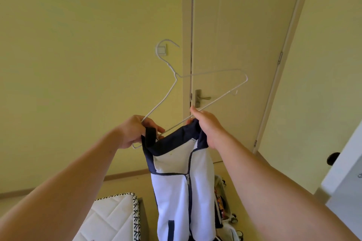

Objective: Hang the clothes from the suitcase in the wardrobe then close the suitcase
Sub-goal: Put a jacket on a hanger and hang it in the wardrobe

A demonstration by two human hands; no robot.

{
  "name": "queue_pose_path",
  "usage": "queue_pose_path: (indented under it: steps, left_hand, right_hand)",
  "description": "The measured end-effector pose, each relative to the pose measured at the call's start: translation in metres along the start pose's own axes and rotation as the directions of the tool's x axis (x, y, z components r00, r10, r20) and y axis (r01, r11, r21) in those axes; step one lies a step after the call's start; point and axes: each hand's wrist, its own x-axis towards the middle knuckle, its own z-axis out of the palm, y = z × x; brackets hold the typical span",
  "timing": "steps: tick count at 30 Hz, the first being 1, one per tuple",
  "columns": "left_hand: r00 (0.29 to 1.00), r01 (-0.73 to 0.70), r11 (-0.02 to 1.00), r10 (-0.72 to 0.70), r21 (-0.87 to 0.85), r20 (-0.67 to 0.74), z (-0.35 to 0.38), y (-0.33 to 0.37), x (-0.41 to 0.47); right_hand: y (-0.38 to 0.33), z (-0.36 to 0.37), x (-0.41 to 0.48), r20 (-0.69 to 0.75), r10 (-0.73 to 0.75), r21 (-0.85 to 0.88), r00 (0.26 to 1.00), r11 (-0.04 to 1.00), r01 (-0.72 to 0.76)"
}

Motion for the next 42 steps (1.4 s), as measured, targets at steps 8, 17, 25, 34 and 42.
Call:
queue_pose_path:
  steps: [8,17,25,34,42]
  left_hand:
    - [0.952,0.073,0.996,-0.052,0.059,-0.301,-0.002,-0.022,0.016]
    - [0.775,0.153,0.903,-0.361,-0.401,-0.518,0.033,-0.055,0.037]
    - [0.818,0.340,0.932,-0.358,-0.124,-0.450,0.046,-0.047,0.048]
    - [0.870,0.289,0.949,-0.315,-0.124,-0.379,0.034,-0.064,0.055]
    - [0.910,0.300,0.950,-0.260,0.082,-0.322,0.040,-0.071,0.056]
  right_hand:
    - [0.003,0.012,-0.014,-0.067,-0.249,-0.045,0.966,0.968,0.246]
    - [0.009,0.015,-0.015,-0.159,-0.314,-0.060,0.936,0.949,0.309]
    - [0.016,0.004,-0.007,-0.322,-0.268,0.012,0.908,0.958,0.286]
    - [0.019,-0.009,-0.003,-0.535,-0.152,0.083,0.831,0.969,0.231]
    - [0.022,-0.004,-0.001,-0.445,-0.174,0.110,0.879,0.963,0.246]
